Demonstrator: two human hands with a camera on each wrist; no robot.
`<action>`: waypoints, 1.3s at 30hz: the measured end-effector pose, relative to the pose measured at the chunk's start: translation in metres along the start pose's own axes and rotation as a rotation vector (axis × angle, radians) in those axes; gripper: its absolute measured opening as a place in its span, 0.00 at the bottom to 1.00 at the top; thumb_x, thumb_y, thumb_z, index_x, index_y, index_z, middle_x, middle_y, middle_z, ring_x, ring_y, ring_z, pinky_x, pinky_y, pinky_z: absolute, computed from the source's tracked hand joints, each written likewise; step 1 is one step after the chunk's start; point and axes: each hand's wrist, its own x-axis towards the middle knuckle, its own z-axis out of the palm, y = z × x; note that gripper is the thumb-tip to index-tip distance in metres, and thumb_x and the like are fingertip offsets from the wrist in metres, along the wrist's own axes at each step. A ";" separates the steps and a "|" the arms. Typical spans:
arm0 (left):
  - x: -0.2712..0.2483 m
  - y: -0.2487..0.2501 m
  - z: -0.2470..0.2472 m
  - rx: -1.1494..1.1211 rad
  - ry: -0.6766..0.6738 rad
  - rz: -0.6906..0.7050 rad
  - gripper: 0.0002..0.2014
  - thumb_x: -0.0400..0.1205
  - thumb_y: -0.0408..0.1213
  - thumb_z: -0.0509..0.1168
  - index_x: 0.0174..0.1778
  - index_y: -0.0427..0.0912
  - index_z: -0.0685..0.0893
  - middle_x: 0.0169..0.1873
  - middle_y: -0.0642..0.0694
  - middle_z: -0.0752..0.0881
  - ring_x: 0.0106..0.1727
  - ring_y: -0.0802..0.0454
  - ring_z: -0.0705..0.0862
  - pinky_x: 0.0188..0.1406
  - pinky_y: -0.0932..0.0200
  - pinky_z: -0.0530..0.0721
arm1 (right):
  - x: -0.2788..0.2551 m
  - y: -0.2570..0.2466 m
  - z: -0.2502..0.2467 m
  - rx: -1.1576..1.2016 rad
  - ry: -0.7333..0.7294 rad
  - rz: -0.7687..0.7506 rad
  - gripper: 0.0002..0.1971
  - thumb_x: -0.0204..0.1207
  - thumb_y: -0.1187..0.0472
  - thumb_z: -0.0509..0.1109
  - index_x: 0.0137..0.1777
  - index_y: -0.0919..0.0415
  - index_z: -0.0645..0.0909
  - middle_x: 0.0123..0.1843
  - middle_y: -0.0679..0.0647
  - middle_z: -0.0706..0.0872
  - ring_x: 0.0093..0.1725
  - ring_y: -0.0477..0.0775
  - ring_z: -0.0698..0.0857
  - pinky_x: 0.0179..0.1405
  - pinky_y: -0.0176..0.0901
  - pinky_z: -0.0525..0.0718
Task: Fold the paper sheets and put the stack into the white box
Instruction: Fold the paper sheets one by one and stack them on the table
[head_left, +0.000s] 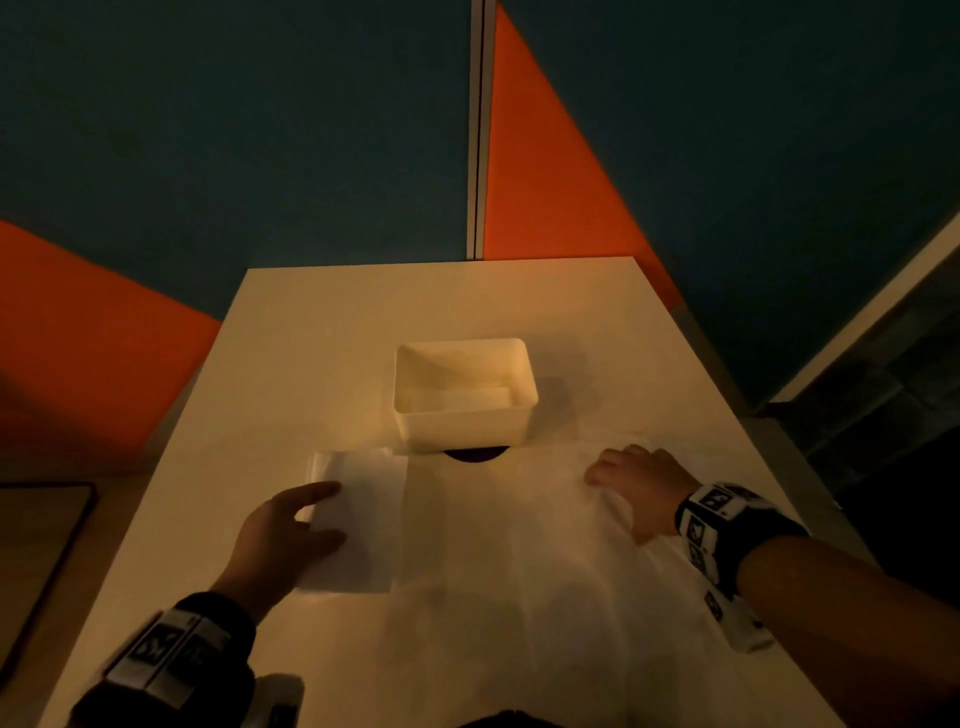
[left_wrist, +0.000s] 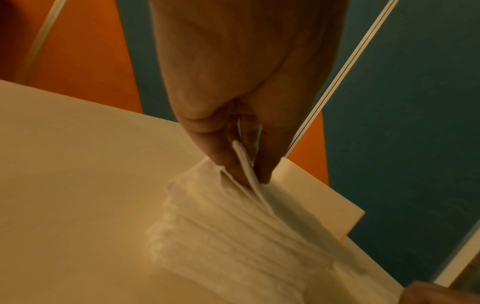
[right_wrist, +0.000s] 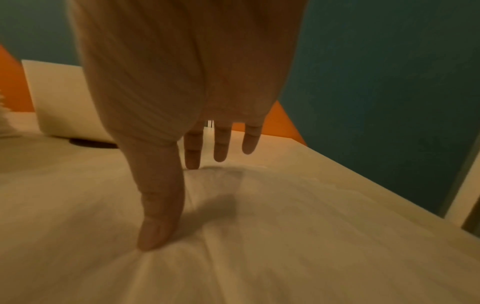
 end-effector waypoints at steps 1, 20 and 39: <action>0.000 0.000 0.001 0.017 0.014 0.016 0.24 0.73 0.28 0.73 0.63 0.52 0.82 0.52 0.46 0.81 0.43 0.48 0.84 0.46 0.53 0.81 | 0.001 0.000 0.000 -0.014 -0.002 -0.001 0.43 0.62 0.53 0.81 0.75 0.44 0.63 0.74 0.46 0.66 0.73 0.56 0.66 0.69 0.56 0.69; 0.007 -0.012 0.004 0.459 0.095 0.111 0.25 0.70 0.40 0.77 0.64 0.52 0.83 0.76 0.41 0.64 0.68 0.38 0.69 0.70 0.45 0.69 | -0.011 0.005 -0.026 -0.055 0.122 -0.047 0.07 0.70 0.49 0.72 0.46 0.46 0.80 0.57 0.44 0.77 0.62 0.49 0.71 0.66 0.53 0.61; -0.006 0.092 0.045 -0.355 -0.294 0.217 0.29 0.62 0.62 0.69 0.57 0.53 0.86 0.53 0.57 0.87 0.58 0.57 0.82 0.53 0.59 0.79 | -0.061 -0.041 -0.085 1.771 0.659 0.047 0.11 0.75 0.70 0.70 0.57 0.63 0.84 0.49 0.56 0.89 0.45 0.49 0.88 0.40 0.40 0.87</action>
